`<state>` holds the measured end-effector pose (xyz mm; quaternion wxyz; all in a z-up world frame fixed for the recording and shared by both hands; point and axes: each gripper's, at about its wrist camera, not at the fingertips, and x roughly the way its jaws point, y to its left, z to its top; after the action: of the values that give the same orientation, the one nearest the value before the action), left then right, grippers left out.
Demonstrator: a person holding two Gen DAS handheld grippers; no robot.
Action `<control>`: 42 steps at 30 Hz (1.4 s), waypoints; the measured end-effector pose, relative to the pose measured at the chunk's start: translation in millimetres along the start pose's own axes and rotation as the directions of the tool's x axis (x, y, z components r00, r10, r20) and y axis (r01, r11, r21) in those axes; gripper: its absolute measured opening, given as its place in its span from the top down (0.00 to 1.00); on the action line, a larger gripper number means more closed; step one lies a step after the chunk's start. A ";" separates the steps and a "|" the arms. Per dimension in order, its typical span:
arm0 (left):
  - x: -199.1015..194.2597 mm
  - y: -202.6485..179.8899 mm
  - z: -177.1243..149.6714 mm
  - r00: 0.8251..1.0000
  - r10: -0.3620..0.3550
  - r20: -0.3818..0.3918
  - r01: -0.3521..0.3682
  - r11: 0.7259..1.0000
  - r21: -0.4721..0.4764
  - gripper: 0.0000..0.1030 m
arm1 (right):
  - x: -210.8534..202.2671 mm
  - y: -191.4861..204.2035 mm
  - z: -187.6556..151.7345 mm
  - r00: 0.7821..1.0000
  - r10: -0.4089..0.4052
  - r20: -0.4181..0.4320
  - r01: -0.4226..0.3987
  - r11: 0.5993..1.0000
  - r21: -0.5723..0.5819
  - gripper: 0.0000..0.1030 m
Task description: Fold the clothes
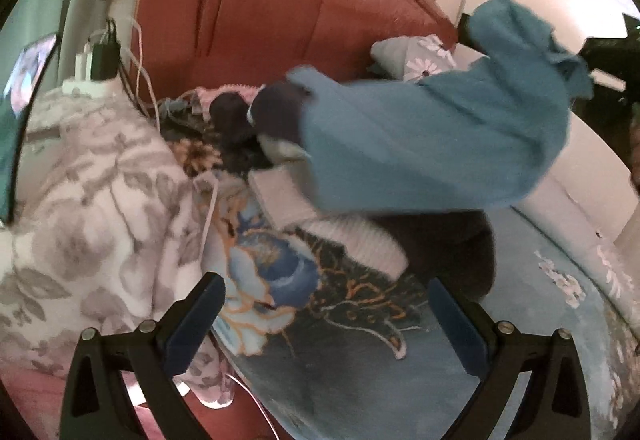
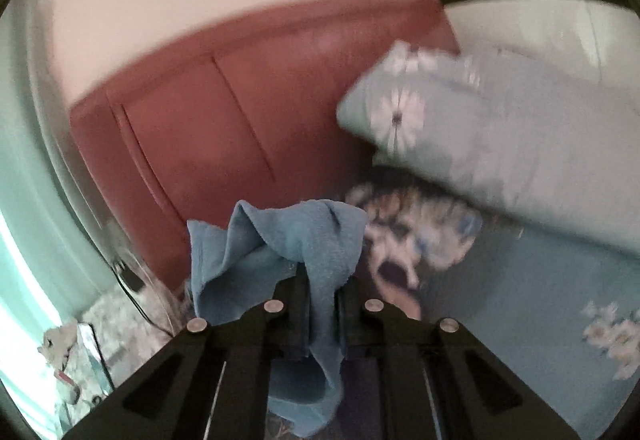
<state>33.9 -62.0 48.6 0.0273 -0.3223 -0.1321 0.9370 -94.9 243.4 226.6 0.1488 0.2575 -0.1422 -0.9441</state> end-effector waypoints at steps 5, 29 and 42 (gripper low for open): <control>-28.1 -27.4 9.9 0.998 -0.044 0.035 0.043 0.998 0.051 0.00 | -85.9 -10.9 34.8 0.991 -0.050 0.123 0.054 0.998 -0.034 0.91; -51.6 -200.7 -23.3 0.928 -0.350 -0.130 0.369 0.913 0.174 0.00 | -206.3 -180.0 -70.9 0.950 -0.259 -0.172 0.267 0.963 0.023 0.90; -39.9 -193.2 -37.6 0.940 -0.285 -0.187 0.313 0.939 0.144 0.00 | -97.6 -172.8 -159.8 0.917 -0.030 -0.398 0.066 0.995 0.076 0.82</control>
<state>81.9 127.5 95.1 0.2083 -0.3705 -0.0956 0.9001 34.0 405.5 78.2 0.1400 0.4529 -0.1440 -0.8686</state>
